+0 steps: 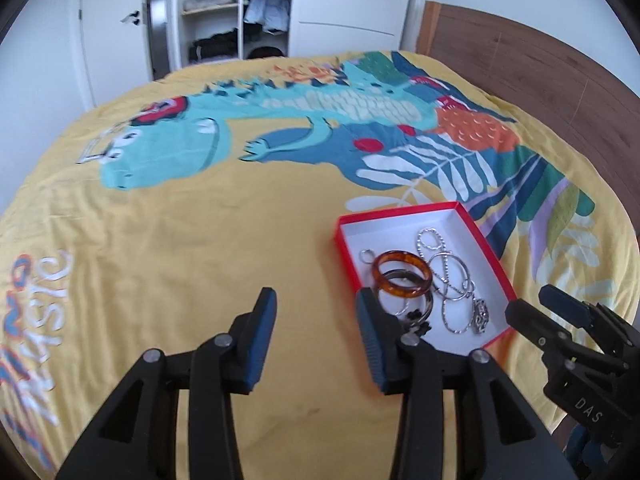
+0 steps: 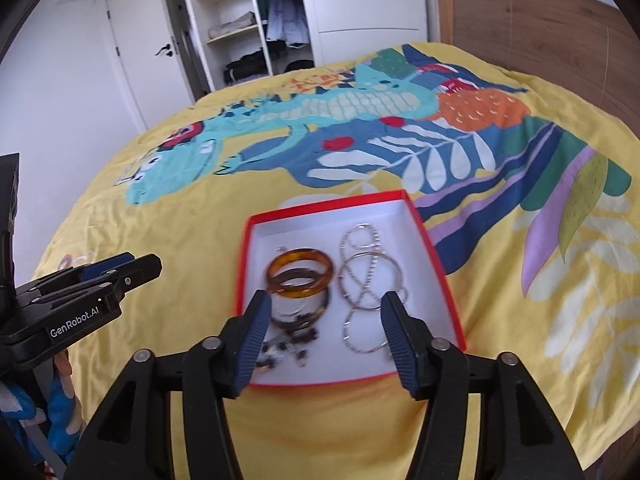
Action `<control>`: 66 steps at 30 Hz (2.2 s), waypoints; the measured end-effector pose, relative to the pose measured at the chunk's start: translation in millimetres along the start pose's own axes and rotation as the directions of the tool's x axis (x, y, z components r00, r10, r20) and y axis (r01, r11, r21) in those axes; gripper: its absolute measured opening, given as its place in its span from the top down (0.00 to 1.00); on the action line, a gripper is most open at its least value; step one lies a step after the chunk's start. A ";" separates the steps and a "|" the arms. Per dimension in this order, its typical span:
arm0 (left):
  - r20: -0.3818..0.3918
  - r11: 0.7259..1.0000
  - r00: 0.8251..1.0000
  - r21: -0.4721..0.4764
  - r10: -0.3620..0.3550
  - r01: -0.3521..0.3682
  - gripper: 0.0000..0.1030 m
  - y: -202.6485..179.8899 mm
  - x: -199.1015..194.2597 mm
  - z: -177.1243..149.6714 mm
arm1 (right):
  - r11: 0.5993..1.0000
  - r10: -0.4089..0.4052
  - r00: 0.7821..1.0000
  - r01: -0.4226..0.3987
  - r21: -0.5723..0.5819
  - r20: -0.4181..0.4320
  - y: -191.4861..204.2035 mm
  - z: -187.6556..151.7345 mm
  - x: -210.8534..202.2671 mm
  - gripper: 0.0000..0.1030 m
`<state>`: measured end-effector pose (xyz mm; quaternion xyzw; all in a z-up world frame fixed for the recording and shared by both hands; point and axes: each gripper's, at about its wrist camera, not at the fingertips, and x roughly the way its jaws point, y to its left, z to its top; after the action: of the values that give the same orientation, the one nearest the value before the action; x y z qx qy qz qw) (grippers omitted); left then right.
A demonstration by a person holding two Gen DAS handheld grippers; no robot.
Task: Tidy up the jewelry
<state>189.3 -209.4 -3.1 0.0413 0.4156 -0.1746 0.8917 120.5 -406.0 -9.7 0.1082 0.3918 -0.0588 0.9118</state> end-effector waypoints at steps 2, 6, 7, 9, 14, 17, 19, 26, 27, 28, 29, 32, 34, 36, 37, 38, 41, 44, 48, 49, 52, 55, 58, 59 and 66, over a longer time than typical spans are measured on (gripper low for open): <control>0.018 1.000 1.000 -0.011 0.025 -0.024 0.55 9.6 -23.1 -6.6 | 1.000 0.014 1.000 -0.014 -0.018 0.007 17.2 -4.7 -15.2 0.40; 0.058 0.997 0.996 -0.035 0.073 -0.071 0.49 28.3 -66.1 -23.5 | 0.997 0.044 0.999 -0.042 -0.066 0.025 54.4 -15.4 -48.3 0.35; 0.066 0.996 0.994 -0.040 0.088 -0.085 0.47 34.2 -77.0 -28.8 | 0.996 0.050 0.998 -0.048 -0.076 0.029 62.2 -17.9 -55.0 0.34; 0.077 0.993 0.991 -0.051 0.108 -0.104 0.47 46.0 -95.0 -38.6 | 0.994 0.061 0.997 -0.057 -0.095 0.037 75.4 -23.0 -67.4 0.29; 0.094 0.983 0.982 -0.095 0.165 -0.156 0.47 70.8 -133.4 -63.3 | 0.989 0.078 0.995 -0.070 -0.133 0.055 105.5 -39.1 -98.5 0.23; 0.115 0.976 0.973 -0.106 0.201 -0.189 0.47 83.8 -154.7 -78.0 | 0.986 0.079 0.995 -0.068 -0.149 0.068 117.1 -48.5 -113.4 0.21; 0.125 0.972 0.968 -0.116 0.218 -0.204 0.47 92.9 -166.6 -85.9 | 0.986 0.076 0.994 -0.064 -0.154 0.076 122.9 -54.0 -121.6 0.20; 0.139 0.960 0.956 -0.147 0.258 -0.237 0.47 119.6 -201.3 -111.4 | 0.985 0.066 0.993 -0.050 -0.164 0.095 132.7 -71.1 -141.9 0.16; 0.140 0.959 0.955 -0.150 0.262 -0.241 0.47 121.4 -204.9 -114.6 | 0.985 0.062 0.993 -0.046 -0.165 0.097 133.0 -73.6 -143.4 0.14; 0.142 0.958 0.954 -0.152 0.264 -0.243 0.47 123.3 -207.6 -117.2 | 0.985 0.059 0.993 -0.042 -0.165 0.098 133.7 -76.5 -145.2 0.13; 0.143 0.957 0.953 -0.153 0.268 -0.246 0.47 125.7 -211.2 -120.9 | 0.986 0.057 0.994 -0.041 -0.163 0.098 133.3 -79.0 -146.6 0.12; 0.144 0.955 0.950 -0.150 0.277 -0.255 0.47 128.4 -218.0 -129.2 | 0.987 0.045 0.994 -0.029 -0.157 0.099 133.0 -88.5 -150.8 0.04; 0.147 0.954 0.948 -0.145 0.281 -0.261 0.47 128.8 -221.9 -133.6 | 0.988 0.037 0.994 -0.022 -0.151 0.100 132.4 -94.2 -153.3 0.00; 0.152 0.955 0.948 -0.141 0.281 -0.260 0.47 128.1 -226.5 -138.1 | 0.989 0.034 0.994 -0.019 -0.145 0.101 132.3 -99.4 -155.8 0.00; 0.154 0.955 0.947 -0.140 0.282 -0.261 0.47 128.0 -229.1 -140.5 | 0.989 0.034 0.994 -0.020 -0.144 0.100 132.1 -101.7 -156.9 0.00; 0.159 0.955 0.946 -0.140 0.282 -0.261 0.47 127.3 -231.5 -142.8 | 0.989 0.034 0.994 -0.019 -0.144 0.099 132.2 -104.0 -158.7 0.00; 0.165 0.956 0.946 -0.141 0.280 -0.258 0.47 125.3 -237.7 -149.0 | 0.989 0.032 0.994 -0.016 -0.147 0.108 133.2 -108.1 -164.3 0.00; 0.168 0.955 0.944 -0.140 0.283 -0.262 0.47 123.2 -242.5 -155.1 | 0.989 0.036 0.993 -0.018 -0.149 0.116 133.5 -112.6 -171.1 0.00; 0.171 0.956 0.946 -0.149 0.277 -0.253 0.47 121.3 -247.5 -163.0 | 0.988 0.040 0.992 -0.021 -0.151 0.123 133.9 -119.4 -179.6 0.00; 0.175 0.956 0.945 -0.149 0.276 -0.252 0.47 120.7 -249.0 -164.8 | 0.988 0.041 0.992 -0.023 -0.150 0.123 133.8 -120.5 -180.7 0.00; 0.185 0.957 0.943 -0.139 0.276 -0.253 0.47 117.0 -252.4 -167.6 | 0.988 0.047 0.991 -0.027 -0.153 0.126 134.9 -124.7 -184.6 0.00; 0.192 0.959 0.943 -0.136 0.273 -0.249 0.47 115.6 -254.3 -167.7 | 0.987 0.049 0.991 -0.029 -0.159 0.128 138.0 -127.6 -187.2 0.00; 0.198 0.960 0.943 -0.136 0.269 -0.245 0.47 114.9 -255.4 -168.2 | 0.987 0.051 0.990 -0.029 -0.161 0.131 138.5 -128.9 -188.4 0.00; 0.199 0.960 0.943 -0.135 0.267 -0.244 0.47 114.7 -255.1 -168.0 | 0.987 0.050 0.990 -0.029 -0.160 0.131 138.0 -128.8 -188.2 0.00; 0.197 0.963 0.946 -0.130 0.257 -0.235 0.47 114.6 -250.6 -169.3 | 0.987 0.047 0.992 -0.028 -0.158 0.120 138.9 -129.3 -183.9 0.00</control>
<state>-42.9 4.2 67.8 0.0269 0.3182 -0.0430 0.9467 -69.7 -235.7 58.5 0.0402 0.3360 -0.0174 0.9409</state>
